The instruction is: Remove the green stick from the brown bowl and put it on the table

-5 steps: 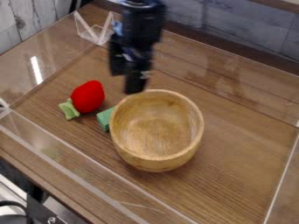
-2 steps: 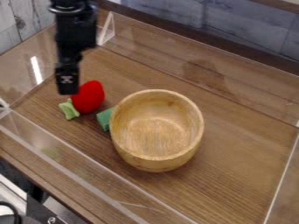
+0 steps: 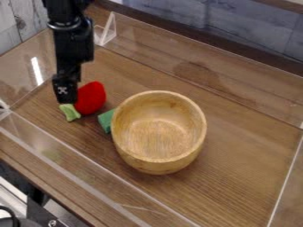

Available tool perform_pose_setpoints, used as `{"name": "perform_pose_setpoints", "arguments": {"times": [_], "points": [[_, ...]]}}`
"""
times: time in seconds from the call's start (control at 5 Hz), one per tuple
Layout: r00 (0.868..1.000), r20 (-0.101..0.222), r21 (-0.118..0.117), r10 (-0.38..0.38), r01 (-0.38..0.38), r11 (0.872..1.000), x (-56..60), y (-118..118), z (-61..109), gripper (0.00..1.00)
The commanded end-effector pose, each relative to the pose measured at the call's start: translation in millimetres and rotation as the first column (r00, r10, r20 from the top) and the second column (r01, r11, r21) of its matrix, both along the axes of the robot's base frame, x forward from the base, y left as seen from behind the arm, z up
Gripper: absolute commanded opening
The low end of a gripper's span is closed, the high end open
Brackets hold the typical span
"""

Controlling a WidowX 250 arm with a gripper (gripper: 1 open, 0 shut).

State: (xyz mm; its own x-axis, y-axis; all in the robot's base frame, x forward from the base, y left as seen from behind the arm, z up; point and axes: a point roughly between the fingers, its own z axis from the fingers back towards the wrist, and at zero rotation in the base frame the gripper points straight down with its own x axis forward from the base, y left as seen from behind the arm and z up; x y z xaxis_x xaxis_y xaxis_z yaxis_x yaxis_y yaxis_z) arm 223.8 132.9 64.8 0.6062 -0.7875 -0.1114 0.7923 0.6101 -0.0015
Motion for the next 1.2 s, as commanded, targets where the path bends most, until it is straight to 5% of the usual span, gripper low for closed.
{"name": "perform_pose_setpoints", "arguments": {"times": [0.0,1.0], "points": [[0.999,0.053,0.016,0.013,-0.014,1.000,11.4,8,3.8,1.00],[0.998,0.053,-0.017,0.039,-0.038,0.999,29.1,45,-22.7,1.00]]}}
